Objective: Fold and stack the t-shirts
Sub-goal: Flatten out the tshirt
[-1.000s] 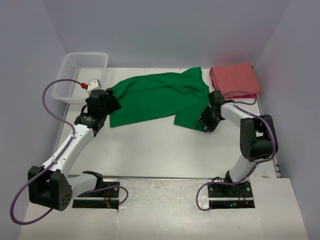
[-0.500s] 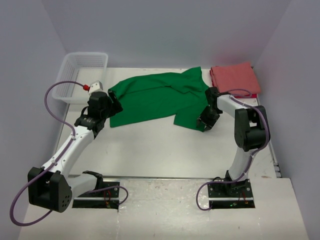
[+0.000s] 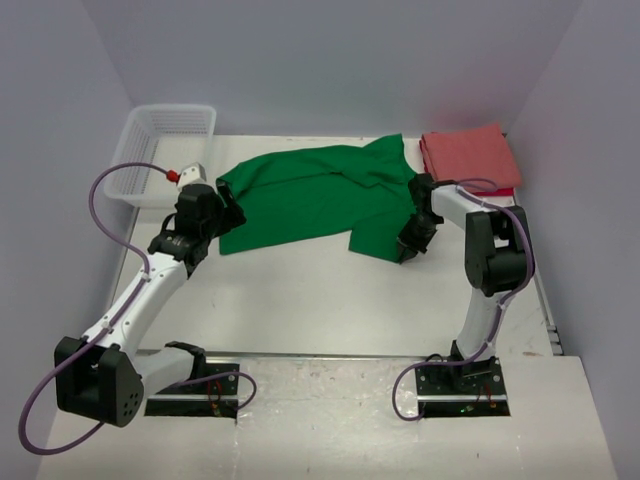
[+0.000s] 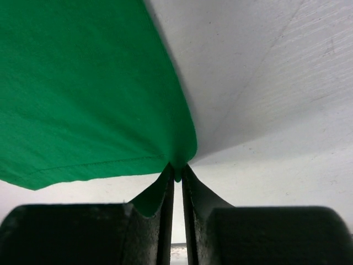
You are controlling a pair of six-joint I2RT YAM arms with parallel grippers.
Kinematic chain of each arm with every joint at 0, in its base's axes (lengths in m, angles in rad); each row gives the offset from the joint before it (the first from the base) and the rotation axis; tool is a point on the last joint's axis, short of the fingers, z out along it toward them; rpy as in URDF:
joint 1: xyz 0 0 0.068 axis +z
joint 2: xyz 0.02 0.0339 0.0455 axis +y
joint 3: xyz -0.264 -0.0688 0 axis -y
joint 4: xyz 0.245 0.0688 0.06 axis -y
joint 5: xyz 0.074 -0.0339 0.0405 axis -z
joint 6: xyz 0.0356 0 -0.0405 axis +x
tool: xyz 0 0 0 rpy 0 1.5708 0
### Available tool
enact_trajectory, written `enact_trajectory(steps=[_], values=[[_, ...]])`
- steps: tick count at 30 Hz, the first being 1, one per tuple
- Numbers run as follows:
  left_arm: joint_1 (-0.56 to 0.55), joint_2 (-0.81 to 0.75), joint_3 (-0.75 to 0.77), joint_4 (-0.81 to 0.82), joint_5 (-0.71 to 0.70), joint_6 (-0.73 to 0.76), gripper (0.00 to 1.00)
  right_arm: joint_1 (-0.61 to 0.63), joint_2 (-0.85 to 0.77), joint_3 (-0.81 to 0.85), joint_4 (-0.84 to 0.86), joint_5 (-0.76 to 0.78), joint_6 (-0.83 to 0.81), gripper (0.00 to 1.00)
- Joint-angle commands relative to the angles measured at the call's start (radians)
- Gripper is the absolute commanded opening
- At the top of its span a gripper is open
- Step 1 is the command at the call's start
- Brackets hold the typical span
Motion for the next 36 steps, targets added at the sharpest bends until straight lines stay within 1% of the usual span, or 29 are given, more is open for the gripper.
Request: enact_trajectory(steps=[1, 4, 5, 8, 9, 11, 13, 16, 21, 25, 27, 28, 30, 32, 33, 36], values=[[-0.006, -0.027, 0.014, 0.001, -0.015, 0.012, 0.78, -0.003, -0.031, -0.032, 0.007, -0.018, 0.000, 0.09], [-0.007, -0.004, 0.005, 0.018, 0.007, 0.013, 0.78, 0.006, -0.072, -0.065, 0.043, 0.033, 0.009, 0.05], [-0.007, 0.010, 0.007, 0.012, 0.008, 0.013, 0.78, 0.015, -0.078, -0.071, 0.051, 0.042, 0.008, 0.00], [-0.004, 0.083, 0.007, -0.019, 0.034, 0.007, 0.77, 0.058, -0.120, -0.106, 0.112, 0.067, -0.018, 0.00], [-0.004, 0.106, 0.011, -0.051, 0.039, 0.004, 0.75, 0.075, -0.147, -0.115, 0.126, 0.083, -0.025, 0.00], [-0.003, 0.172, 0.014, -0.091, 0.060, -0.012, 0.74, 0.131, -0.181, -0.144, 0.176, 0.130, -0.051, 0.00], [0.002, 0.214, 0.016, -0.115, 0.088, -0.025, 0.78, 0.189, -0.230, -0.158, 0.207, 0.171, -0.071, 0.00], [0.010, 0.218, 0.001, -0.141, 0.073, -0.059, 0.94, 0.231, -0.281, -0.169, 0.239, 0.169, -0.115, 0.00], [0.071, 0.235, -0.027, -0.155, 0.082, -0.085, 0.95, 0.237, -0.390, -0.242, 0.302, 0.165, -0.152, 0.00], [0.120, 0.254, -0.052, -0.145, 0.059, -0.099, 0.89, 0.237, -0.428, -0.258, 0.308, 0.151, -0.172, 0.00], [0.131, 0.270, -0.056, -0.131, 0.050, -0.102, 0.83, 0.237, -0.439, -0.263, 0.311, 0.139, -0.175, 0.00], [0.132, 0.299, -0.053, -0.129, 0.050, -0.105, 0.81, 0.237, -0.443, -0.263, 0.313, 0.131, -0.180, 0.00], [0.145, 0.351, -0.036, -0.120, 0.057, -0.103, 0.73, 0.237, -0.451, -0.259, 0.308, 0.117, -0.184, 0.00], [0.151, 0.387, -0.013, -0.117, 0.056, -0.105, 0.69, 0.237, -0.468, -0.264, 0.310, 0.110, -0.189, 0.00], [0.154, 0.417, 0.002, -0.114, 0.048, -0.103, 0.63, 0.237, -0.477, -0.272, 0.315, 0.110, -0.190, 0.00], [0.166, 0.468, 0.026, -0.100, 0.047, -0.100, 0.56, 0.237, -0.505, -0.293, 0.322, 0.110, -0.190, 0.00]])
